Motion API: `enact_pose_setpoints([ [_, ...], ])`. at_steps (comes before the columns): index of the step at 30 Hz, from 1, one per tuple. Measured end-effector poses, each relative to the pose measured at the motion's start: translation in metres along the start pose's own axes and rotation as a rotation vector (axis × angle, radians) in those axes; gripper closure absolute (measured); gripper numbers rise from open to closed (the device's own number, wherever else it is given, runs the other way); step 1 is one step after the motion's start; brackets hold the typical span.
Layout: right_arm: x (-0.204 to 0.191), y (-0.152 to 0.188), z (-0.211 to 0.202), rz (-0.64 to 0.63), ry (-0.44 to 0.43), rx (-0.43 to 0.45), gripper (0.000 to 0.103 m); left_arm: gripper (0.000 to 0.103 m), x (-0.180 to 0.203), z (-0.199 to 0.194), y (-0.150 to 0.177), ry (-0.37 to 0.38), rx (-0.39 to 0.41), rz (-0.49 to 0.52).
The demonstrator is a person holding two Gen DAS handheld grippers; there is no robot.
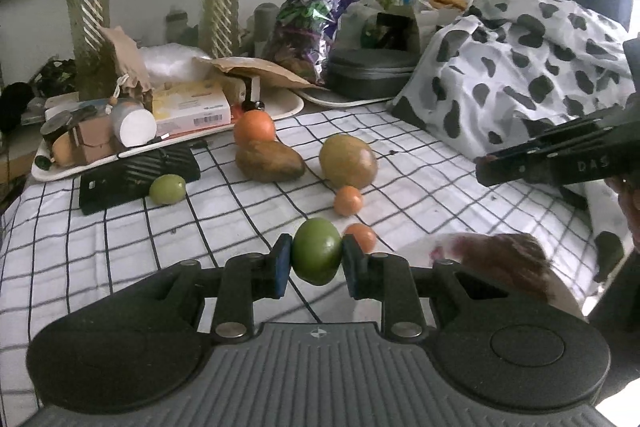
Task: Organize fruits
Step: 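Carry the lime and tomato onto the plate and open both tools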
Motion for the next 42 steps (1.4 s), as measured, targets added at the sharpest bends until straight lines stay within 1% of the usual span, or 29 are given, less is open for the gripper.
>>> enact_pose_setpoints([
  [12,-0.007,0.027,-0.046,0.087,0.006,0.018,0.082,0.077,0.029,-0.038,0.026,-0.010,-0.011,-0.016],
  [16,-0.018,0.039,-0.061,0.109,-0.039,0.018,0.082,0.077,0.037,-0.049,0.033,-0.011,-0.017,-0.024],
  [19,-0.032,0.051,-0.069,0.103,-0.069,-0.002,0.082,0.077,0.044,-0.054,0.038,-0.013,-0.029,-0.024],
  [21,-0.042,0.060,-0.071,0.090,-0.091,-0.029,0.082,0.077,0.048,-0.056,0.042,-0.012,-0.040,-0.022],
  [24,-0.056,0.072,-0.068,0.053,-0.101,-0.080,0.081,0.077,0.052,-0.057,0.045,-0.005,-0.050,-0.020],
  [27,-0.066,0.082,-0.061,0.015,-0.101,-0.133,0.081,0.077,0.056,-0.055,0.048,-0.001,-0.064,-0.018],
  [31,-0.070,0.089,-0.054,-0.021,-0.086,-0.173,0.081,0.077,0.056,-0.051,0.052,0.002,-0.088,-0.017],
  [35,-0.070,0.092,-0.050,-0.037,-0.068,-0.195,0.081,0.077,0.055,-0.048,0.057,0.006,-0.113,-0.025],
  [42,-0.068,0.096,-0.046,-0.042,-0.047,-0.220,0.082,0.077,0.058,-0.043,0.061,0.013,-0.144,-0.010],
])
Point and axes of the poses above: each gripper's, at about its wrist camera, not at the fingertips, and z roughly the way its jaws point, x to its right, y to its underside, the point moved 9 cm from there along z, roughly the way its jaws point, and after that the axes turned 2 degrees about x, right-handed, at the moved point
